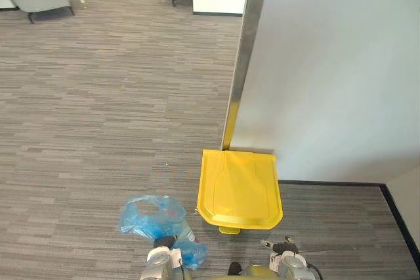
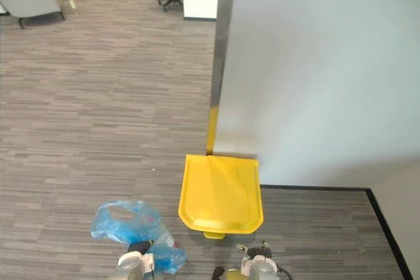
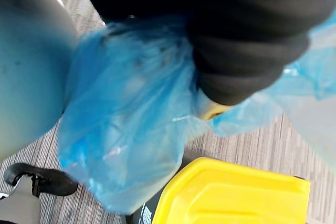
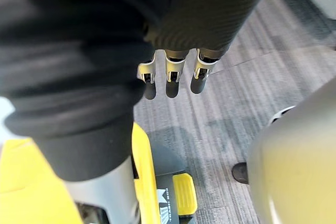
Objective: Gather rubbish on tea table into small bin, then transfer packed bag to large trash can.
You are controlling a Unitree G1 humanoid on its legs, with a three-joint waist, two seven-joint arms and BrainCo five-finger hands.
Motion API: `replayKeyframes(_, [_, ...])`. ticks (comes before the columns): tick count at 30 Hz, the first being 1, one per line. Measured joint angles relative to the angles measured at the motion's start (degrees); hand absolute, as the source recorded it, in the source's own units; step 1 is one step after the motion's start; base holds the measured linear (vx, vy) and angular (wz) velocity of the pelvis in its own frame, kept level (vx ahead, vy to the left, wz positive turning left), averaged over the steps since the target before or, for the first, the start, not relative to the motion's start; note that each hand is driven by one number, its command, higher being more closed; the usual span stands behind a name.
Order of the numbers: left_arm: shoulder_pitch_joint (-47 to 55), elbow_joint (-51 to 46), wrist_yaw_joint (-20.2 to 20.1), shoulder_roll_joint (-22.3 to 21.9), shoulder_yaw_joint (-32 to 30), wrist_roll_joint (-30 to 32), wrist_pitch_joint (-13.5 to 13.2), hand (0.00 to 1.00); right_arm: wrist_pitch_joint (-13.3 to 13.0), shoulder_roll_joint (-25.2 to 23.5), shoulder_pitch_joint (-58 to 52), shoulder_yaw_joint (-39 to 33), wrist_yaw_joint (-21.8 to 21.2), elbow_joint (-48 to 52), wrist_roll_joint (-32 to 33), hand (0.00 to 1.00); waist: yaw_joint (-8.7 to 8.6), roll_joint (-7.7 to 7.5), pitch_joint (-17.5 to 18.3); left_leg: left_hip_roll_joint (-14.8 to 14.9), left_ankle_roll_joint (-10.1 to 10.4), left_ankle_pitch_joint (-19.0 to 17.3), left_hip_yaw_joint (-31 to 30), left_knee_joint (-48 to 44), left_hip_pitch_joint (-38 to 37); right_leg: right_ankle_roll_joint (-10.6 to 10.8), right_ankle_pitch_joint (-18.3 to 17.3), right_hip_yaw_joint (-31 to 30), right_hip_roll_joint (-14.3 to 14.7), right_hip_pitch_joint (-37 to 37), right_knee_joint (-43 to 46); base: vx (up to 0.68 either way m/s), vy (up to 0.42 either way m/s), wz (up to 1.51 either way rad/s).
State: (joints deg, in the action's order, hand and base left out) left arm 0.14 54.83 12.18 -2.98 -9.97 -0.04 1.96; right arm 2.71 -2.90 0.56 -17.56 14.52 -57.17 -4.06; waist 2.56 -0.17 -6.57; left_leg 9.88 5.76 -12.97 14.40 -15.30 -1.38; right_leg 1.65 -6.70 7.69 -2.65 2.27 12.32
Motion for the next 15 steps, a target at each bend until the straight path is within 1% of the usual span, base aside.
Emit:
replayKeyframes(1, [-0.6,0.5,0.0,0.2,0.6,0.1,0.0,1.00,0.0,-0.1,-0.4,-0.1,-0.1,0.0,0.0,0.00,-0.21,-0.69,0.4,-1.4,-0.2,0.1,0.6,1.2,-0.7,0.9,0.6,-0.4,-1.2,-0.4,-1.0,0.08,0.223,-0.16])
replayKeyframes(2, [-0.7,1.1,0.0,0.4,0.8,0.1,0.0,1.00,0.0,-0.2,-0.4,-0.2,-0.1,0.0,0.0,0.00,-0.21,-0.38,0.3,-2.4,-0.3,0.2,1.1,1.2,-0.8,1.5,0.9,-0.9,-2.2,-0.4,-1.3,0.07,0.225,-0.15])
replayKeyframes(3, [-0.7,1.2,0.0,0.4,0.9,0.1,0.0,1.00,0.0,-0.2,-0.4,-0.3,-0.1,0.0,0.0,0.00,-0.24,-0.72,0.5,-2.8,-0.3,0.2,1.2,1.2,-0.9,1.8,1.1,-1.1,-2.5,-0.5,-1.5,0.04,0.228,-0.14])
replayKeyframes(5, [-0.6,1.8,0.0,1.1,0.9,0.2,0.0,1.00,0.0,-0.5,-0.4,-0.4,-0.1,0.0,-0.1,0.00,-0.23,-0.85,0.6,-4.0,-0.5,0.3,2.5,1.6,-1.3,2.7,1.8,-2.3,-3.5,-0.6,-2.5,0.03,0.161,-0.17])
replayKeyframes(7, [-0.4,2.2,0.1,1.8,0.9,0.5,0.1,1.00,0.0,-0.5,-0.4,-0.4,-0.1,0.0,-0.1,0.00,-0.23,-0.79,0.5,-4.6,-1.0,0.6,2.8,2.9,-2.6,2.9,2.0,-3.1,-3.8,-1.0,-2.7,0.02,0.067,-0.18])
replayKeyframes(10, [0.0,2.1,0.1,2.0,0.6,1.0,0.0,1.00,0.0,-0.5,-0.4,-0.4,-0.1,-0.2,-0.2,0.00,-0.17,-0.66,0.4,-4.7,-1.2,0.7,3.3,4.8,-4.8,2.8,2.4,-3.3,-3.4,-2.0,-2.9,0.00,0.028,-0.10])
replayKeyframes(14, [0.4,2.2,0.1,1.9,-0.3,1.0,0.0,1.00,0.0,-0.5,-0.2,-0.1,-0.1,-0.2,-0.3,0.00,-0.15,-0.63,0.4,-4.7,-1.7,1.0,4.0,5.6,-5.0,2.5,3.3,-3.8,-3.4,-1.3,-2.8,-0.05,0.016,-0.14])
replayKeyframes(15, [0.5,2.2,0.1,1.9,-0.4,1.0,0.0,1.00,0.0,-0.5,-0.1,0.4,-0.1,-0.2,-0.3,0.00,-0.16,-0.63,0.3,-4.8,-1.8,1.1,4.0,5.9,-5.5,2.5,3.2,-3.8,-3.4,-0.9,-1.4,-0.08,0.006,-0.09])
